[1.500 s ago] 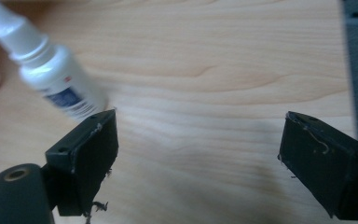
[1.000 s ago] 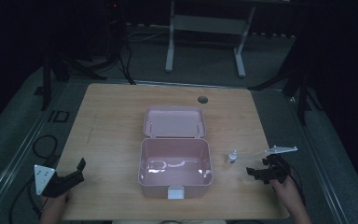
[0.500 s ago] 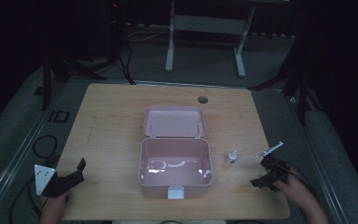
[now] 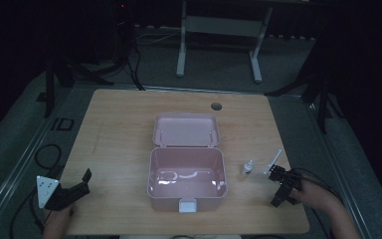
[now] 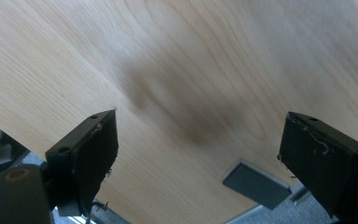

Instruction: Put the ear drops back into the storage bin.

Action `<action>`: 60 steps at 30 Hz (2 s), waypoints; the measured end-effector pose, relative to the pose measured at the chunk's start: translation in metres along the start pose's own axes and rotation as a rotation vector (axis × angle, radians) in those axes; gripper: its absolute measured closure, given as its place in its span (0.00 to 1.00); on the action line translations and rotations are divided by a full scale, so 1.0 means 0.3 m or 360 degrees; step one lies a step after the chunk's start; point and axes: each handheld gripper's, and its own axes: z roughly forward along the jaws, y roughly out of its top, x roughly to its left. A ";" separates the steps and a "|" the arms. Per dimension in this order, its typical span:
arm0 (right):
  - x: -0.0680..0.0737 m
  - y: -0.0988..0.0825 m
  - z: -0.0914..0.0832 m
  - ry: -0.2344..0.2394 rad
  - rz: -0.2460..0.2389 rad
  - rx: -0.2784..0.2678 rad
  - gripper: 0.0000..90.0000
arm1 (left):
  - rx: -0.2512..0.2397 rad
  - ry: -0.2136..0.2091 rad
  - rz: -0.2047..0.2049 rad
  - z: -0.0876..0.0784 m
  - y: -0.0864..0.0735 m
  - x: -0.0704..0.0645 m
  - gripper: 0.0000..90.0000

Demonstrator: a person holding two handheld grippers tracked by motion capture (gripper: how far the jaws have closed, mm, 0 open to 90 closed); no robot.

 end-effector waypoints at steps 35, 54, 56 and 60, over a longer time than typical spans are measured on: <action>-0.052 0.242 -0.076 0.0047 0.0046 -0.0105 0.14 | 0.0003 -0.0018 -0.0003 0.001 0.000 0.001 0.00; -0.052 0.393 -0.042 0.0102 -0.0010 -0.0040 0.43 | 0.0004 -0.0031 0.0008 0.000 0.000 0.000 0.00; -0.054 0.402 -0.038 0.0093 -0.0004 -0.0032 0.44 | 0.0005 -0.0032 0.0007 0.001 0.000 0.000 0.00; -0.055 0.416 -0.033 0.0098 0.0006 -0.0027 0.48 | 0.0007 -0.0033 0.0007 0.001 0.000 0.000 0.00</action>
